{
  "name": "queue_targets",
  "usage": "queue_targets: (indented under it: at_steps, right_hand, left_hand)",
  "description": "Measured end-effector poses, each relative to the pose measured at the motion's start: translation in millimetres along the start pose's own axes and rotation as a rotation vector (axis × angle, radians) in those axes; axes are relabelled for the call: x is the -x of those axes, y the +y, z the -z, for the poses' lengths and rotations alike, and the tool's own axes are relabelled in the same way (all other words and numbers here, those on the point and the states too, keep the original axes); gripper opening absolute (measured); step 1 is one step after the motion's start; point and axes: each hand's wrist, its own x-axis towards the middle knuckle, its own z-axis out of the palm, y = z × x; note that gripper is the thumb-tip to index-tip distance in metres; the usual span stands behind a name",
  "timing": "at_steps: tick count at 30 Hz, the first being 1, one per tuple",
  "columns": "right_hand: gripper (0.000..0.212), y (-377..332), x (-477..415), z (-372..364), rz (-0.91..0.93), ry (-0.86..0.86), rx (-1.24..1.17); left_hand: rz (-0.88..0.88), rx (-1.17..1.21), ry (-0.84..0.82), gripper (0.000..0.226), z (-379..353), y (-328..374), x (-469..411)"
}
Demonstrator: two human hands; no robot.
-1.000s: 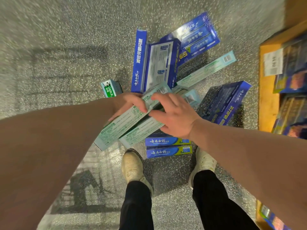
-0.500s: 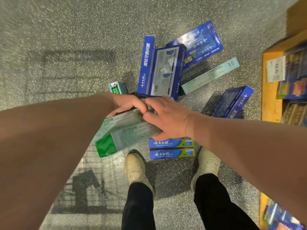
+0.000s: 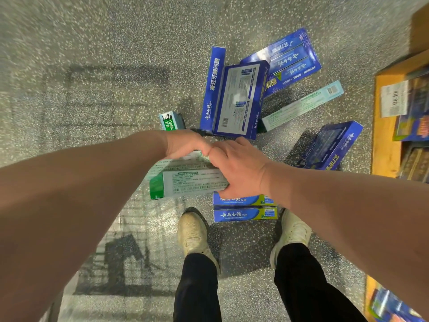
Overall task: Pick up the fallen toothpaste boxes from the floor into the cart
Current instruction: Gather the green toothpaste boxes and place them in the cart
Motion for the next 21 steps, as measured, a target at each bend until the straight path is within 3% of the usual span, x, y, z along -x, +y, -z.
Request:
queue_targets:
  at_steps: [2, 6, 8, 10, 14, 17, 21]
  right_hand:
    - [0.079, 1, -1, 6, -0.043, -0.019, -0.005]
    - [0.086, 3, -2, 25, -0.071, -0.087, 0.048]
    - [0.093, 2, -4, 42, -0.071, -0.122, 0.062]
    - [0.101, 4, -6, 55, -0.085, -0.154, 0.087]
    - [0.104, -3, -6, 91, -0.125, -0.111, 0.170]
    - [0.102, -11, -3, 124, -0.164, -0.063, 0.178]
    - [0.093, -27, -1, 192, -0.143, 0.019, 0.193]
  left_hand:
    - [0.007, -0.062, 0.092, 0.060, -8, -1, 9]
    - [-0.018, -0.173, 0.097, 0.123, -19, 0, 22]
    - [-0.032, -0.325, 0.149, 0.134, -20, 5, 34]
    - [-0.017, -0.423, 0.236, 0.126, -22, 10, 38]
    - [-0.034, -0.499, 0.458, 0.081, -16, 19, 64]
    - [-0.073, -0.609, 0.670, 0.080, -13, 25, 90]
    - [0.001, -0.697, 0.872, 0.089, -7, 39, 128]
